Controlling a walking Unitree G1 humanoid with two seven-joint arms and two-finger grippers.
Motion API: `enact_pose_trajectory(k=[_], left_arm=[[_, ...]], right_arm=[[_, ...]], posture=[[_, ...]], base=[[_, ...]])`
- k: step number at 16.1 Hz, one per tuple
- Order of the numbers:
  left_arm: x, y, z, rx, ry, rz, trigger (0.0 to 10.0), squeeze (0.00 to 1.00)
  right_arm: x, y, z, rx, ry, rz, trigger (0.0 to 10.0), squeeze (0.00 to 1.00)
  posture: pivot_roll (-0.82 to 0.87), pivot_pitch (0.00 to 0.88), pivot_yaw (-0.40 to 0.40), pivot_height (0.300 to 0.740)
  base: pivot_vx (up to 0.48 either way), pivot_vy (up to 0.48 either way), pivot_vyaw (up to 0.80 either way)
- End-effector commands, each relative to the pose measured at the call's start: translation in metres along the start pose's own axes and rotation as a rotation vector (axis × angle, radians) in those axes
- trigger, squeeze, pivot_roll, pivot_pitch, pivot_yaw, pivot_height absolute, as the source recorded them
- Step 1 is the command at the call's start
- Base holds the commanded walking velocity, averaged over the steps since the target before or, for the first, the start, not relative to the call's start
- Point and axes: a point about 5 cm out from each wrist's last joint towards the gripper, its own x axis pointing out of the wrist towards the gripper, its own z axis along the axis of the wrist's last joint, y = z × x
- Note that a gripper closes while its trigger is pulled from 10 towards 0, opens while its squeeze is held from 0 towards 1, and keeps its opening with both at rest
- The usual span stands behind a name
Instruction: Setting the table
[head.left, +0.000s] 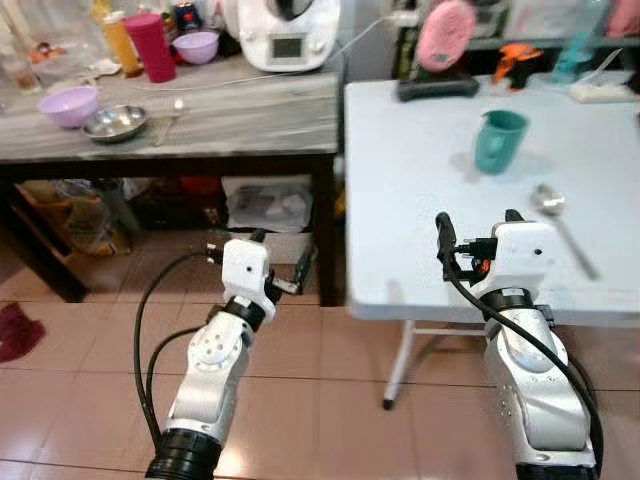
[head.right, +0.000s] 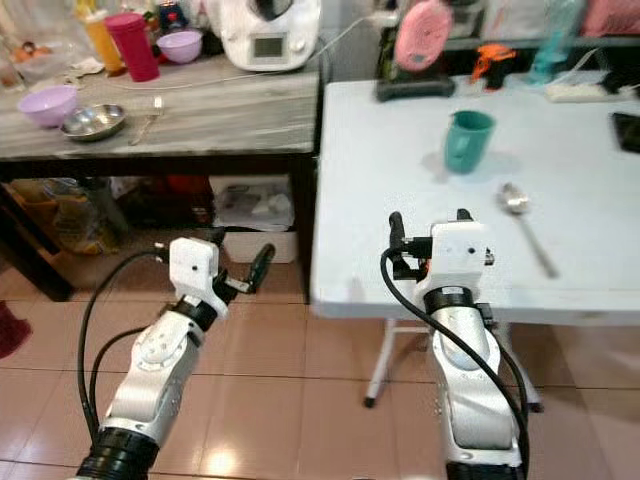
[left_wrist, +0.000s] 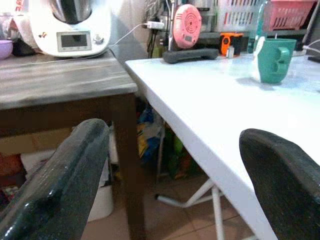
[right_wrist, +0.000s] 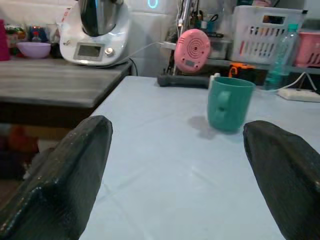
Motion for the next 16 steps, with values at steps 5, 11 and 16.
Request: enact_pose_trajectory(k=[5,11,16], left_arm=[[-0.0037,0.0075,-0.0030,0.017,0.013,0.028,10.0,0.00],[-0.0041,0.0062,-0.0052,0.019,0.023,0.018,10.0,0.00],[-0.0051,0.0078,-0.0031,0.004,0.006,-0.015,10.0,0.00]], right_arm=[[0.0004,0.0064,0.0033,0.011,-0.009,0.026,10.0,0.00],[-0.0012,0.0050,0.0018,0.015,-0.002,0.017,10.0,0.00],[-0.0011,0.0077,0.0010,0.022,0.002,0.018,10.0,0.00]], posture=[[-0.28,0.065,0.067,0.740],[-0.29,0.071,0.072,0.740],[-0.28,0.077,0.074,0.740]], base=[[0.000,-0.399,0.00],[0.000,-0.428,0.00],[0.000,-0.072,0.00]])
